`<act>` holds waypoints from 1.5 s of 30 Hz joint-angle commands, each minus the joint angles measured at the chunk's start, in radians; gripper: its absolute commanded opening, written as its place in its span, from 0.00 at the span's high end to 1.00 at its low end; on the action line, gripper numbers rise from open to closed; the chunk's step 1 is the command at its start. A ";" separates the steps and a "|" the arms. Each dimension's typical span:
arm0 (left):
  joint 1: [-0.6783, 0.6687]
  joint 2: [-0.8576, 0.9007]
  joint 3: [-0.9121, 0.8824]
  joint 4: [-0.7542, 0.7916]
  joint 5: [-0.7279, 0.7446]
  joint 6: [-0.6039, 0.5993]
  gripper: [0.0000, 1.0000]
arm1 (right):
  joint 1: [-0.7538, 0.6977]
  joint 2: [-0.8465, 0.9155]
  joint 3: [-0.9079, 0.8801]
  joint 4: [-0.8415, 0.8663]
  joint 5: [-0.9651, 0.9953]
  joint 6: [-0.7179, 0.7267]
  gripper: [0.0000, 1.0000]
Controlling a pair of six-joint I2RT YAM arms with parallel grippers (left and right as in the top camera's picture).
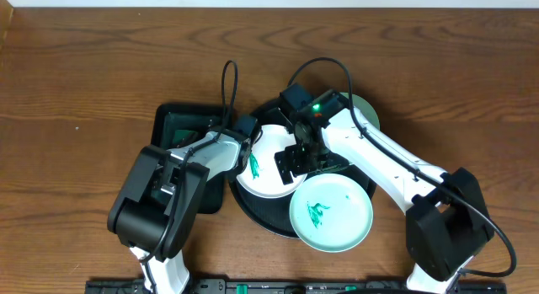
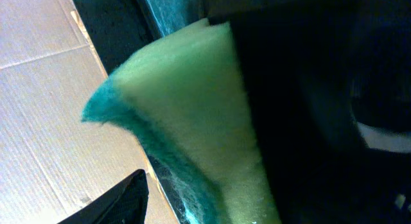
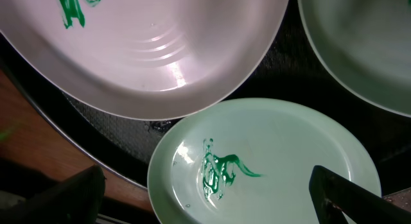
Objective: Clean dirty plates on tray and stack at the side
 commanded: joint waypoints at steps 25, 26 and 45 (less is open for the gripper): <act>-0.013 -0.060 0.036 0.001 0.040 -0.060 0.19 | -0.022 -0.004 0.000 -0.067 0.420 0.071 0.01; -0.013 -0.077 0.037 -0.001 0.064 -0.060 0.19 | -0.022 -0.004 0.000 -0.068 0.420 0.071 0.01; -0.011 -0.311 0.037 -0.039 0.465 -0.206 0.18 | -0.034 -0.004 0.000 -0.112 0.420 0.071 0.01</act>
